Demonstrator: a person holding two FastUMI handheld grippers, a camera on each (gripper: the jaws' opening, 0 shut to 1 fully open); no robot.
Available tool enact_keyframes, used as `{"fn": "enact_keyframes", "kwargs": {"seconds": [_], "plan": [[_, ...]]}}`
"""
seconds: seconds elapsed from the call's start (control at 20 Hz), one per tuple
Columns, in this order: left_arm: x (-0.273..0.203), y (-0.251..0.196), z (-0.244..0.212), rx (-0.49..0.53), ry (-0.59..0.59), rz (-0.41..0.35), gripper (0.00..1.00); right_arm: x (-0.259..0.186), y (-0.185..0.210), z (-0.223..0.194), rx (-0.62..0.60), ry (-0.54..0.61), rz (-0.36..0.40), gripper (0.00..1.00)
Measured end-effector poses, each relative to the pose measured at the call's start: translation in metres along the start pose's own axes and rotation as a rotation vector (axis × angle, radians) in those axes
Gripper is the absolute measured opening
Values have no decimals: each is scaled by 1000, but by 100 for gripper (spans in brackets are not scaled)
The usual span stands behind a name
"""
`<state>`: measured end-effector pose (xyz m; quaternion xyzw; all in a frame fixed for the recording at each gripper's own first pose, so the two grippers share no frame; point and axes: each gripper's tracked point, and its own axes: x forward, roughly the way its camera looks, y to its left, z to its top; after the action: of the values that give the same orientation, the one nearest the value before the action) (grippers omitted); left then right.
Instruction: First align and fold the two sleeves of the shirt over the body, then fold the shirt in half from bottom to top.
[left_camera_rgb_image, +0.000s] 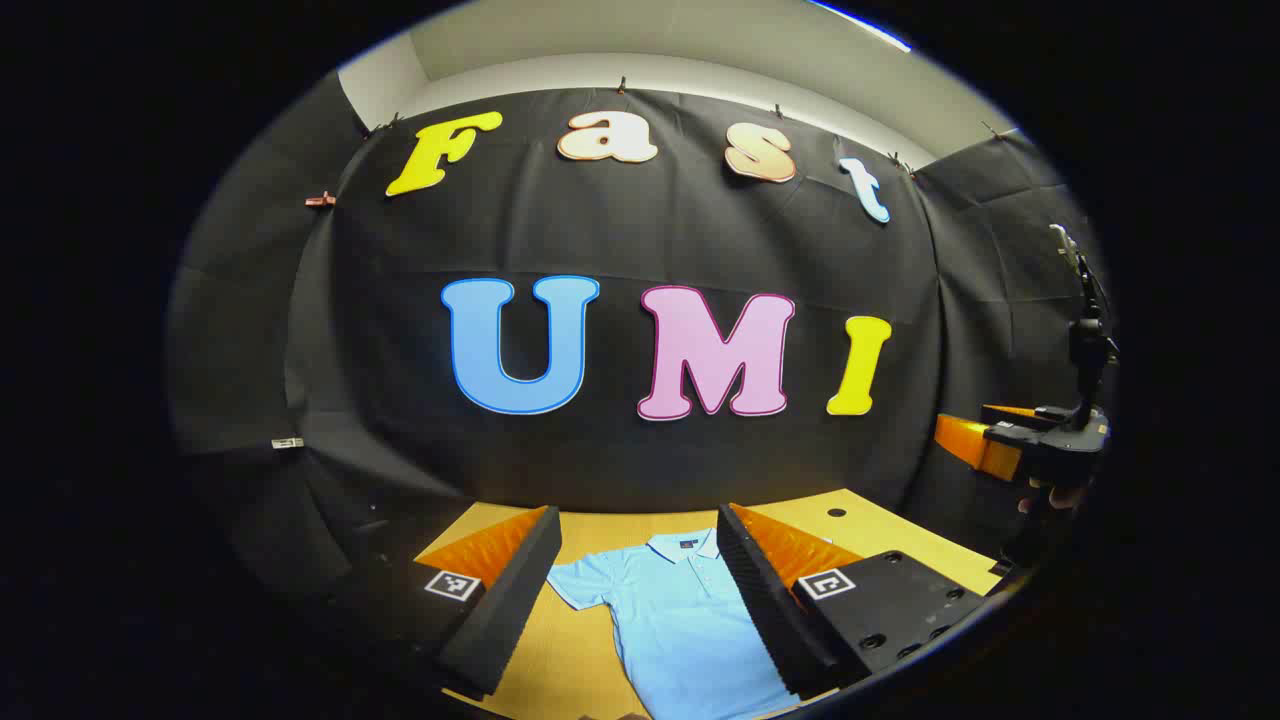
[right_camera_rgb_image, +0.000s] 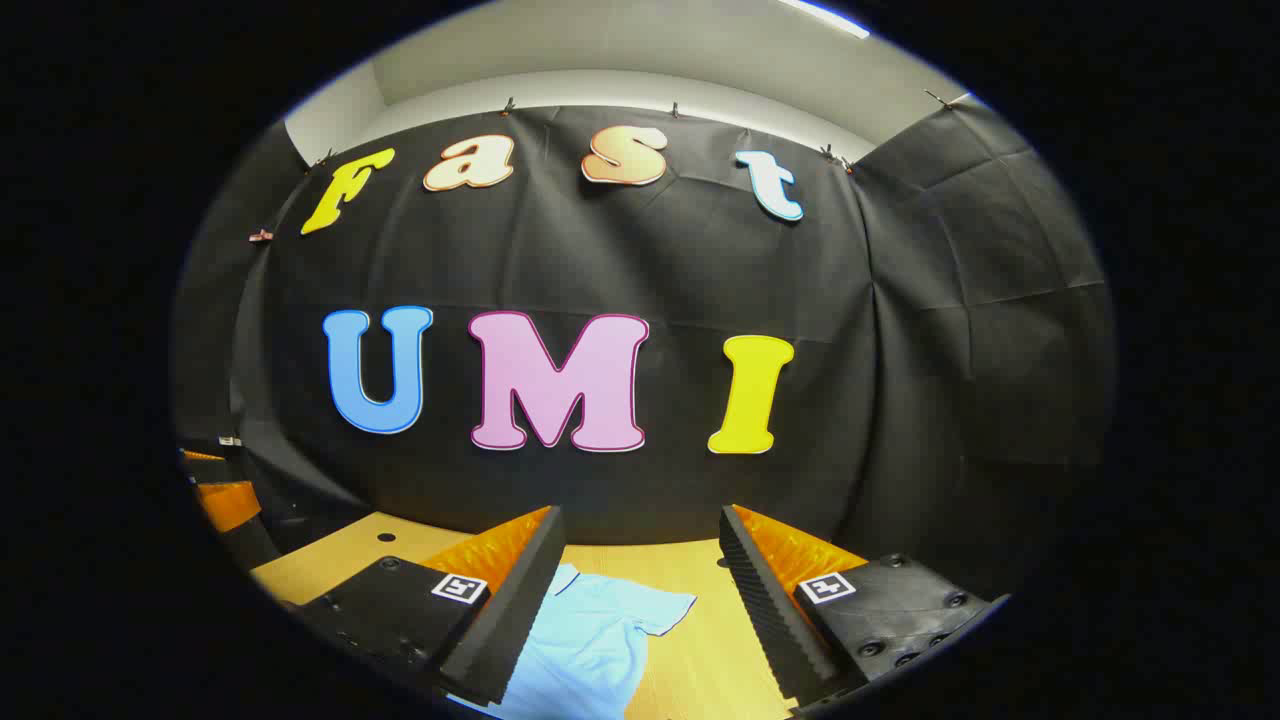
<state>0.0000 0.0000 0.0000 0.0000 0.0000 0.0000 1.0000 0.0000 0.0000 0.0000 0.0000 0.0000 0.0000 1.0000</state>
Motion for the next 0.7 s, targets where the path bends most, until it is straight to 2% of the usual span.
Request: {"fn": "enact_keyframes", "kwargs": {"seconds": [0.7], "plan": [[13,-2,-7,-12,17,2,99,11,13,-20,10,51,43,97]]}}
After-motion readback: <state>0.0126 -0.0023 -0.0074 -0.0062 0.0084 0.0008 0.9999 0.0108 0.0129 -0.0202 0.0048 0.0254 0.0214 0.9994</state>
